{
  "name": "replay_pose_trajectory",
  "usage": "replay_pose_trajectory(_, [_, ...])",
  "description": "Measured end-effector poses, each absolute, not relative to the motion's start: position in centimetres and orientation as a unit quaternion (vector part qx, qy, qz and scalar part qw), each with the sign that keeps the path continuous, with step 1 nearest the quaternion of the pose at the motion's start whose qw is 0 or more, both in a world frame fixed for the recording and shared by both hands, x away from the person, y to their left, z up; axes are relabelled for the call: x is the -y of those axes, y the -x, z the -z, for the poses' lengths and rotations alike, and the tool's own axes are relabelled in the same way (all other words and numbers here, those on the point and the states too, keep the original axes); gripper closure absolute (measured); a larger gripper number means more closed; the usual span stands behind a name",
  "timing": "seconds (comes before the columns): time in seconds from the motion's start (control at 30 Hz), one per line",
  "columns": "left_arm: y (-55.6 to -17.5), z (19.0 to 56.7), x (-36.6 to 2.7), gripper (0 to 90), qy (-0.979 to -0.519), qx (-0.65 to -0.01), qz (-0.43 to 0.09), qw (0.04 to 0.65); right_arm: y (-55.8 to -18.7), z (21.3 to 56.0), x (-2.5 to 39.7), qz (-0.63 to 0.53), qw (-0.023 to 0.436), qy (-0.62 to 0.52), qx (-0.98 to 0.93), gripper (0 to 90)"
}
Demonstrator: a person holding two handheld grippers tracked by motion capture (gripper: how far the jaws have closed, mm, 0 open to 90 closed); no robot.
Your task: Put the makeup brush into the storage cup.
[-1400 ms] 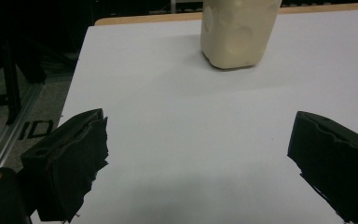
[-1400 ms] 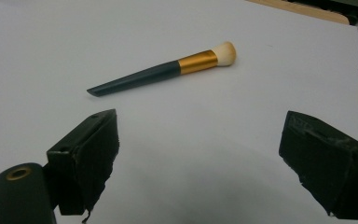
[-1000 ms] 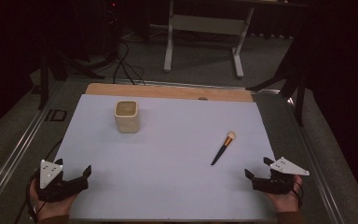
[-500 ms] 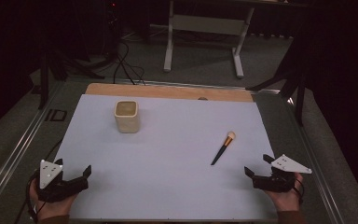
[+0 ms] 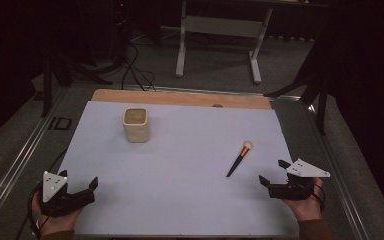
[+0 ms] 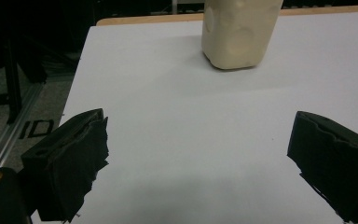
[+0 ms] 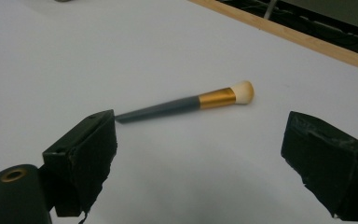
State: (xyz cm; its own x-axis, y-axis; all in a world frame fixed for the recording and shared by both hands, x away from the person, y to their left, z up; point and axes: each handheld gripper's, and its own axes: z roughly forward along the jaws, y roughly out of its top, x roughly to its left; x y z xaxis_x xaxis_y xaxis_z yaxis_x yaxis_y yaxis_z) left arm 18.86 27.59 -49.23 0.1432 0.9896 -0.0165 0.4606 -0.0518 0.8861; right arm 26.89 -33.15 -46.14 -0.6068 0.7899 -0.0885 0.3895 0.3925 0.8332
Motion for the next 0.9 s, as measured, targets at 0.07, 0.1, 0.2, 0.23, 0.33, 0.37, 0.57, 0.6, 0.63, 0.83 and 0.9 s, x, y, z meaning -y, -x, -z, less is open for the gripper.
replay_pose_trajectory(0.07, [-18.9,49.2,-27.6,5.2,-0.646,-0.563,-0.333,0.394,-27.1,45.8,33.0,-0.409,0.245,-0.370,-0.798,10.1])
replay_pose_trajectory(0.1, [-18.9,49.2,-27.6,5.2,-0.646,-0.563,-0.333,0.395,-27.2,45.6,32.9,-0.409,0.245,-0.370,-0.798,10.1])
replay_pose_trajectory(0.2, [-18.9,49.2,-27.6,5.2,-0.646,-0.562,-0.333,0.395,-27.5,45.2,32.7,-0.411,0.244,-0.371,-0.796,10.1])
replay_pose_trajectory(0.23, [-18.9,49.2,-27.6,5.2,-0.646,-0.562,-0.333,0.394,-27.7,44.9,32.5,-0.410,0.244,-0.370,-0.797,10.1])
replay_pose_trajectory(0.33, [-18.9,49.3,-27.6,5.2,-0.646,-0.562,-0.333,0.395,-28.2,44.5,32.1,-0.405,0.243,-0.375,-0.797,10.1])
replay_pose_trajectory(0.37, [-18.9,49.3,-27.6,5.2,-0.646,-0.562,-0.333,0.394,-28.3,44.3,32.0,-0.403,0.244,-0.379,-0.797,10.1])
replay_pose_trajectory(0.57, [-19.0,49.3,-27.5,5.2,-0.647,-0.562,-0.332,0.394,-29.0,43.6,31.2,-0.402,0.242,-0.381,-0.797,10.1])
replay_pose_trajectory(0.6, [-19.0,49.3,-27.5,5.2,-0.647,-0.562,-0.332,0.394,-29.1,43.5,31.1,-0.402,0.243,-0.381,-0.796,10.1])
replay_pose_trajectory(0.63, [-19.0,49.3,-27.5,5.2,-0.647,-0.562,-0.332,0.394,-29.2,43.4,31.0,-0.402,0.243,-0.381,-0.796,10.1])
replay_pose_trajectory(0.83, [-19.0,49.4,-27.5,5.2,-0.649,-0.561,-0.332,0.393,-29.9,42.8,30.4,-0.403,0.245,-0.378,-0.797,10.2])
replay_pose_trajectory(0.9, [-19.0,49.4,-27.5,5.2,-0.649,-0.561,-0.332,0.392,-30.3,42.6,30.2,-0.402,0.247,-0.376,-0.798,10.2])
